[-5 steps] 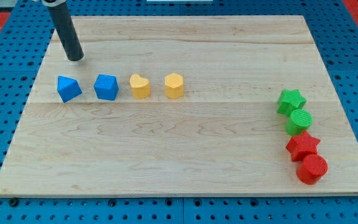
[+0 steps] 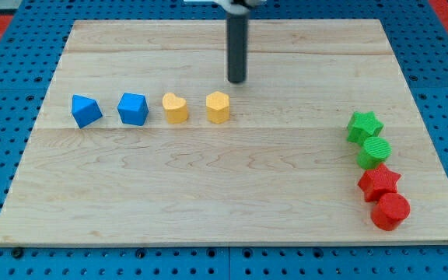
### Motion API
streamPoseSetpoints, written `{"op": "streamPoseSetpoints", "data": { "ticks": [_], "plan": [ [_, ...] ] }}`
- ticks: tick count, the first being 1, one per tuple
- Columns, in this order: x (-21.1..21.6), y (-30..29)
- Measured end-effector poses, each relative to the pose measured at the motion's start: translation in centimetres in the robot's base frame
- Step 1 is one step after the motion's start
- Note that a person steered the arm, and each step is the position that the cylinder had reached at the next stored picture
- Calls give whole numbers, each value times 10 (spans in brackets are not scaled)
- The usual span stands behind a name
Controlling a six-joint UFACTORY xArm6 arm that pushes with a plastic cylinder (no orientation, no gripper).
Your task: Move the yellow heart above the hexagon
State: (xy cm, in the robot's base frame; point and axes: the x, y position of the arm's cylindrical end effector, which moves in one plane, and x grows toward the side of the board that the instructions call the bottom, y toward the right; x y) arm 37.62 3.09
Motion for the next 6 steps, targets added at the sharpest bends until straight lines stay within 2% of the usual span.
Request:
{"op": "streamPoseSetpoints", "data": {
  "ticks": [1, 2, 3, 6],
  "plan": [
    [70, -27],
    [95, -71],
    [93, -111],
    [54, -136]
  ]
}}
